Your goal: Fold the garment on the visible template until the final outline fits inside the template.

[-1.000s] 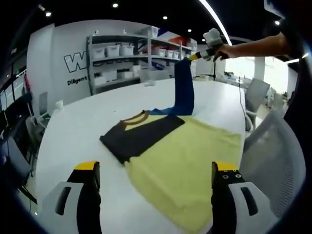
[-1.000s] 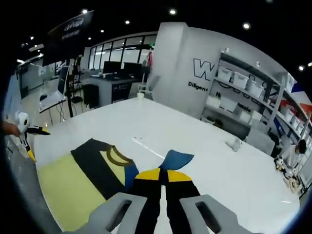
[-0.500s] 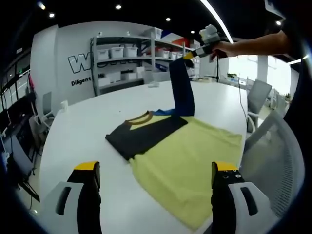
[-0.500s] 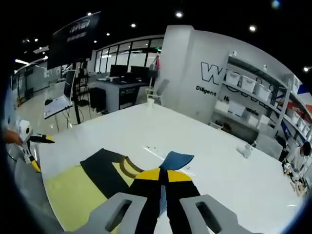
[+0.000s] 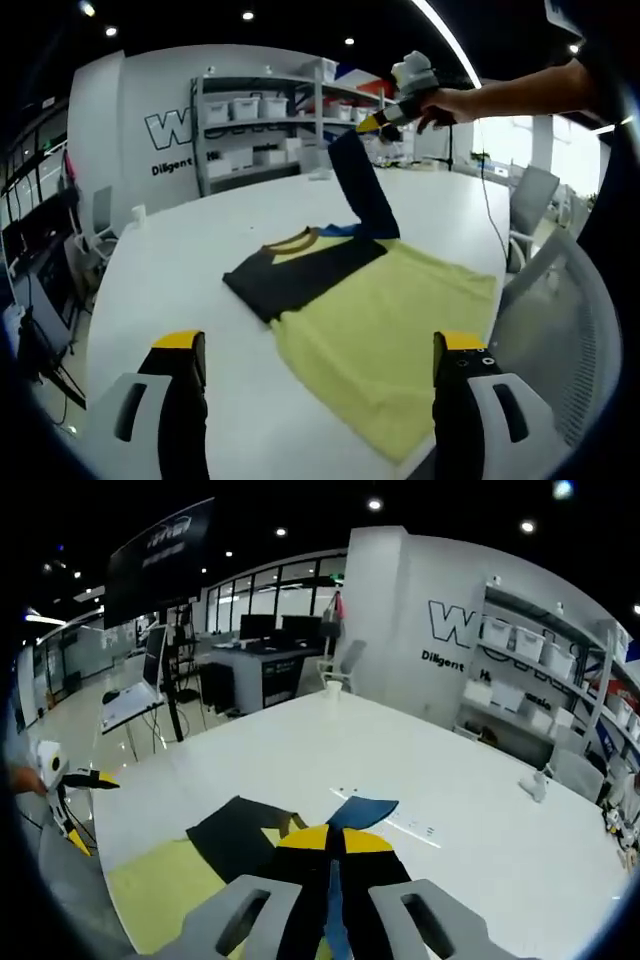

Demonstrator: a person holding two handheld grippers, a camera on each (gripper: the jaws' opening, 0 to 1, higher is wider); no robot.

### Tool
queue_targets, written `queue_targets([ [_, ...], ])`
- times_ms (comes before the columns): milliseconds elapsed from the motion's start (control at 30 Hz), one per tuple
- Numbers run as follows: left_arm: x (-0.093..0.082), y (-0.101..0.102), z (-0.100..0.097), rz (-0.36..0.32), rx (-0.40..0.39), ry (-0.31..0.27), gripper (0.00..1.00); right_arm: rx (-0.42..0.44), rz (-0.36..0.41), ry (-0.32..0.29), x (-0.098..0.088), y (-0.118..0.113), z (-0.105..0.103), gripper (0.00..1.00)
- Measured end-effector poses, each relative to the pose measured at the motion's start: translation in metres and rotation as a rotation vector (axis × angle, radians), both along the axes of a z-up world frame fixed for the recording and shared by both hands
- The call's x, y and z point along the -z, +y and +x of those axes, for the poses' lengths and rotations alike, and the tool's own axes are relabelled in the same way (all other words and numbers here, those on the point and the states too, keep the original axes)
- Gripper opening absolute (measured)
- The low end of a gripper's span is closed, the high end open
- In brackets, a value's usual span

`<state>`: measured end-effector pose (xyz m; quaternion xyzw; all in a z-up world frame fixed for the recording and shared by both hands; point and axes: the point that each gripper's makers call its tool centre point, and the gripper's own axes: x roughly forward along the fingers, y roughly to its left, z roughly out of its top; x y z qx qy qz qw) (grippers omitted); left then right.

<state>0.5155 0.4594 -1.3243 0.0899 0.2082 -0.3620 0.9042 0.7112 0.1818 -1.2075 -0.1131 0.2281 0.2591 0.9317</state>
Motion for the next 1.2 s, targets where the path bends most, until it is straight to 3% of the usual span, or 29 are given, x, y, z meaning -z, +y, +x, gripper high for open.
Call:
queue_targets([
  [433, -0.004, -0.008, 0.002, -0.018, -0.02, -0.001, 0.91, -0.071, 0.013, 0.06, 0.03, 0.047, 0.001, 0.0],
  [933, -0.002, -0.006, 0.0, -0.02, -0.045, 0.007, 0.91, -0.053, 0.064, 0.143, 0.063, 0.061, 0.003, 0.0],
  [1200, -0.003, -0.008, 0.004, -0.026, -0.048, 0.008, 0.91, -0.059, 0.085, 0.19, 0.083, 0.079, 0.001, 0.0],
])
